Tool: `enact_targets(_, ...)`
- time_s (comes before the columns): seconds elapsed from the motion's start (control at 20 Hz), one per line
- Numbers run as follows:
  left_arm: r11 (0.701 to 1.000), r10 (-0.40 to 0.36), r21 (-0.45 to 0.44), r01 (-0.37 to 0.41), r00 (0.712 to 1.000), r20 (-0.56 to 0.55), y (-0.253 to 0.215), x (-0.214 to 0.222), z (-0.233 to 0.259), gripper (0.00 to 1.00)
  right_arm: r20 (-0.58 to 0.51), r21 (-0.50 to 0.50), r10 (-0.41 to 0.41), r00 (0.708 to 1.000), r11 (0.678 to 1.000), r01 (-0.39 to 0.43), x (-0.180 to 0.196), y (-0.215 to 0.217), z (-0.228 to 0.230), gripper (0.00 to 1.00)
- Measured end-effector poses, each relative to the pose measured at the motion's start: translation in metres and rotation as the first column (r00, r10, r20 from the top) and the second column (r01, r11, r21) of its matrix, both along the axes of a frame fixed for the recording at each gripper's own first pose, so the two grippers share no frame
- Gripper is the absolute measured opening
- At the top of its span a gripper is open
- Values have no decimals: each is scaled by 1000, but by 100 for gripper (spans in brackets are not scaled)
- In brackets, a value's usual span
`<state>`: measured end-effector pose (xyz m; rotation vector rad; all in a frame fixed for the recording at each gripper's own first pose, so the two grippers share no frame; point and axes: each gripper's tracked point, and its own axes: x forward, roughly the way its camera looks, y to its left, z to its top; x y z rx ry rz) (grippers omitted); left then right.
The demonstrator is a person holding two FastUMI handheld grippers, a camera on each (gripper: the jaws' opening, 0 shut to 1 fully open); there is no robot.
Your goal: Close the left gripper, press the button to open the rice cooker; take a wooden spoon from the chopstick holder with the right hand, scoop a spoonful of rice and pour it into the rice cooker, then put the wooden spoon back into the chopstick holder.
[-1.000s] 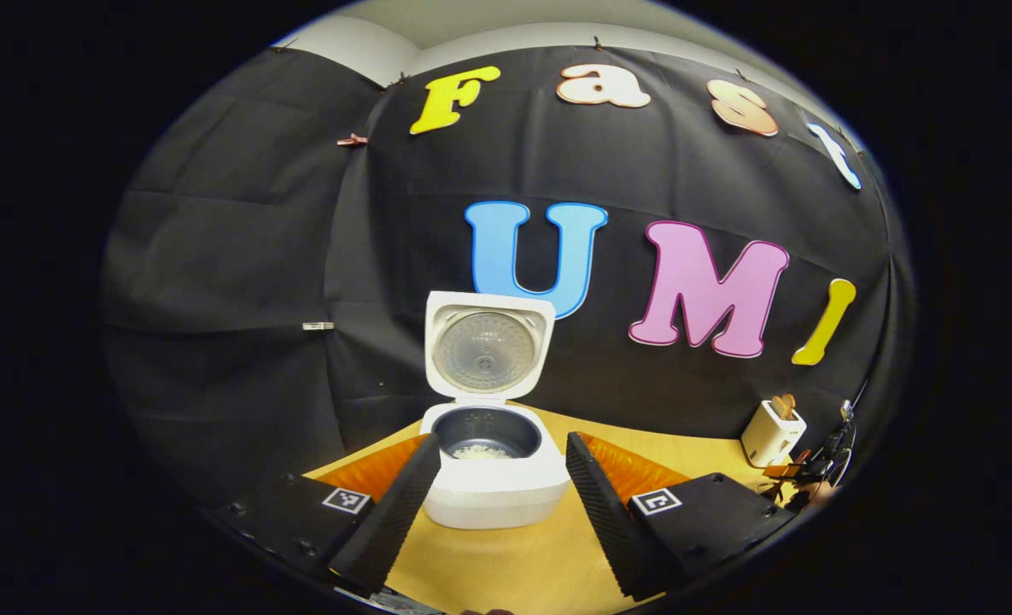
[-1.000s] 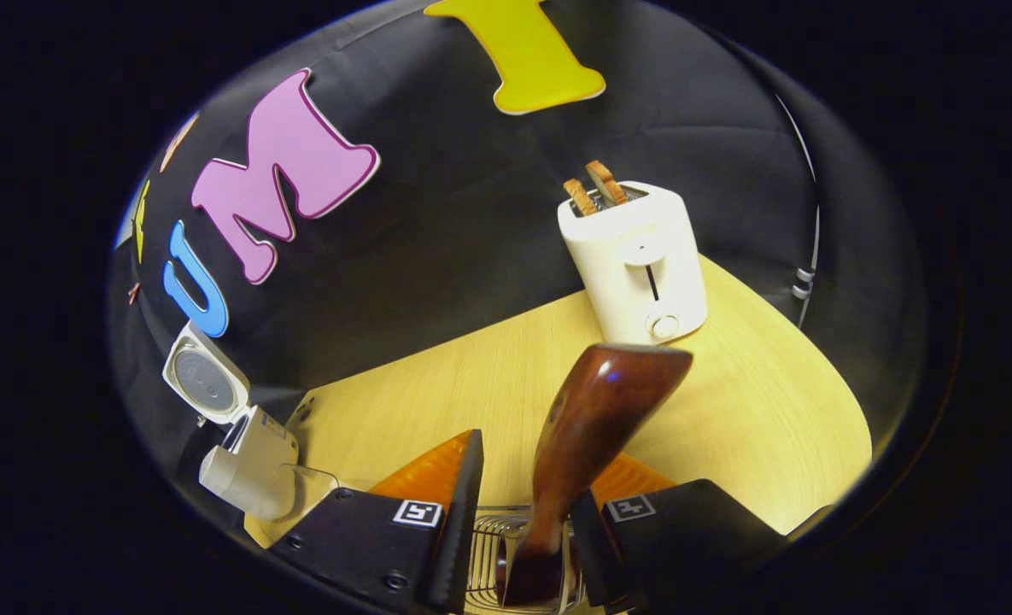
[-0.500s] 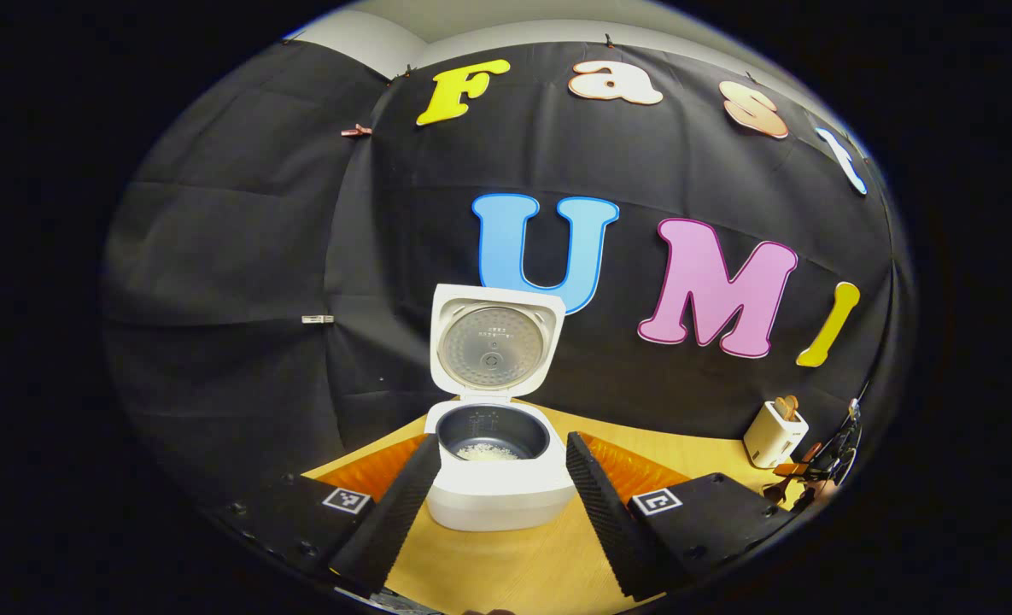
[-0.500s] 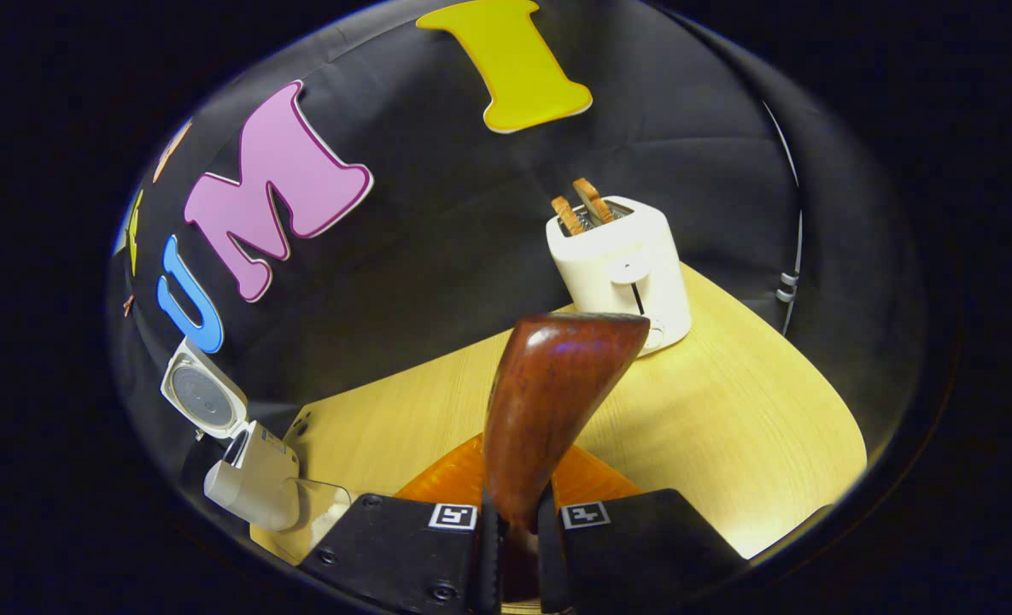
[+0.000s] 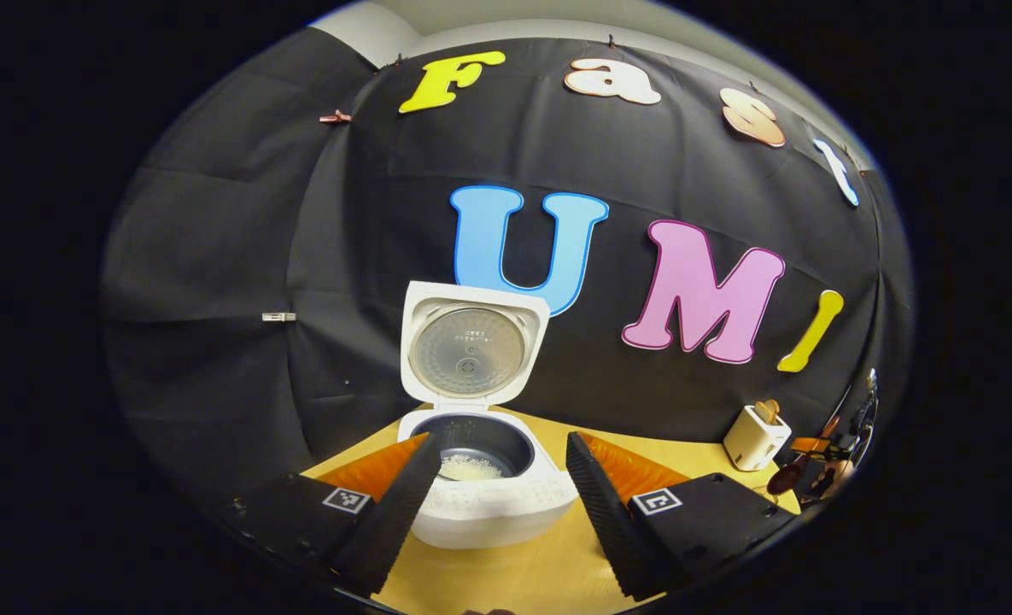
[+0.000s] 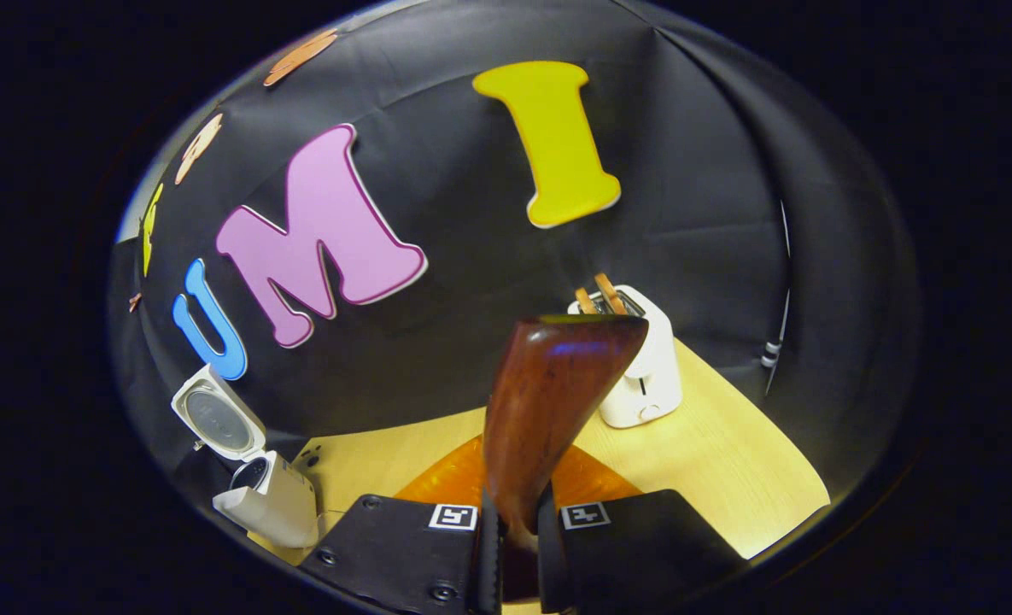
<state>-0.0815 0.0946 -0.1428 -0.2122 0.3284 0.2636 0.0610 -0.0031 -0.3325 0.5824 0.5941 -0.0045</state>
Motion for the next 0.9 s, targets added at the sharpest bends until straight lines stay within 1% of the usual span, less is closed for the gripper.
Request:
enact_targets(0.2,999,-48,-13,48,999,13,17,12,-5,95,69,5,27,997,1000,-27,5,42,45,21)
enact_targets(0.25,998,-59,-18,59,998,14,22,15,-6,92,80,9,42,996,999,-43,4,57,53,21)
enact_targets(0.3,997,-70,-22,71,997,17,26,18,-8,92,88,12,60,994,998,-62,3,73,59,21)
enact_targets(0.35,996,-82,-24,83,996,19,31,21,-8,95,93,11,79,993,997,-81,0,89,64,21)
enact_targets(0.5,993,-118,-12,118,993,19,47,28,-11,95,108,-18,144,984,990,-143,-8,138,73,21)
enact_targets(0.65,990,-142,-17,143,990,22,61,33,-11,95,91,-77,216,972,975,-210,-20,178,60,21)
enact_targets(0.7,988,-150,-23,150,988,23,63,34,-12,92,73,-91,231,970,970,-224,-23,189,50,21)
enact_targets(0.75,987,-159,-27,160,987,22,65,34,-13,95,51,-101,242,969,967,-236,-28,198,41,21)
enact_targets(0.8,985,-170,-28,171,985,19,66,33,-14,95,31,-115,254,967,962,-249,-32,206,30,21)
enact_targets(0.9,981,-191,-26,192,981,13,69,31,-16,95,-17,-178,276,961,945,-275,-41,215,7,21)
